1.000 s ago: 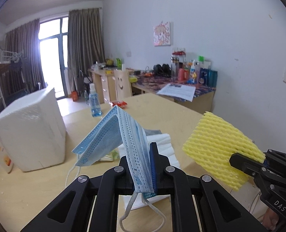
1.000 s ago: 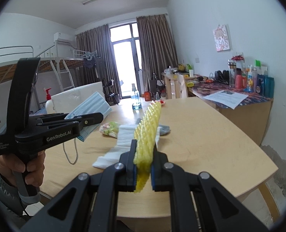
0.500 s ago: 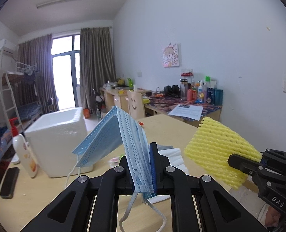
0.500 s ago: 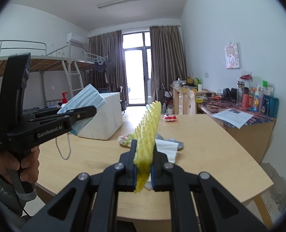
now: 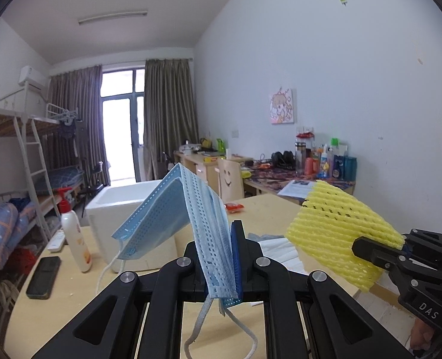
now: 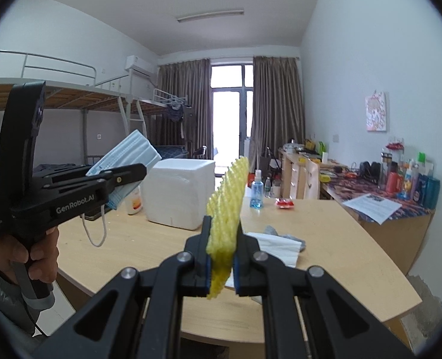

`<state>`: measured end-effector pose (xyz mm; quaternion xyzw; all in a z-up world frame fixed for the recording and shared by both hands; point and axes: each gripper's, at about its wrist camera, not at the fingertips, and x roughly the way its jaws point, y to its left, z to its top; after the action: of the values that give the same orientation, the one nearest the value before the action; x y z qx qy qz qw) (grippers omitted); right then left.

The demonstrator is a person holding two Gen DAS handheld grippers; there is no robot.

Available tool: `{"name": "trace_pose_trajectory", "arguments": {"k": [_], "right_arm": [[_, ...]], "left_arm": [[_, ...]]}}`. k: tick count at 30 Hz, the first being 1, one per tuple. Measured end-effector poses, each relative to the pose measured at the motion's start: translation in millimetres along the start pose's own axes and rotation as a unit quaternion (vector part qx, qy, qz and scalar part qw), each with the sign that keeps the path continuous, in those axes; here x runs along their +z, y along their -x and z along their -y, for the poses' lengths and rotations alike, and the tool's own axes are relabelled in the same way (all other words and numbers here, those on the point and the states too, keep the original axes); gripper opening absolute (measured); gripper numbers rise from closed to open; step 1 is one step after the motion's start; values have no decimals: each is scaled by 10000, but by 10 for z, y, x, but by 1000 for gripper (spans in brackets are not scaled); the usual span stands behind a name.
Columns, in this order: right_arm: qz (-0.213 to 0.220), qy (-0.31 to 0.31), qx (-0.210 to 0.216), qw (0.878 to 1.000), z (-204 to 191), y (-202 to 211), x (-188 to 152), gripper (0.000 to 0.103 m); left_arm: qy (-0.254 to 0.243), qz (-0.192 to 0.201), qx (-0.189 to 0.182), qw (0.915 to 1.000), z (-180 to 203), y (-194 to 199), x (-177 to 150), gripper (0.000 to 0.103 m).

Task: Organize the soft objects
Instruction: 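Carry the yellow net and blue mask over to the white foam box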

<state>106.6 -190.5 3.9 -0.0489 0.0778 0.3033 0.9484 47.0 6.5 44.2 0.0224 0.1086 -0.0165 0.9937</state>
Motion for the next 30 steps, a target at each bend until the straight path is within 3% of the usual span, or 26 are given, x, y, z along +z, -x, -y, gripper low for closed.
{"name": "trace_pose_trajectory", "arguments": {"k": [14, 30], "right_arm": [[244, 273, 333, 9988, -334, 38, 131, 14], [79, 549, 958, 9939, -747, -405, 96, 14]], "left_arm": [[110, 275, 606, 9977, -253, 314, -36, 12], [252, 80, 1105, 9935, -579, 310, -205, 12]]}}
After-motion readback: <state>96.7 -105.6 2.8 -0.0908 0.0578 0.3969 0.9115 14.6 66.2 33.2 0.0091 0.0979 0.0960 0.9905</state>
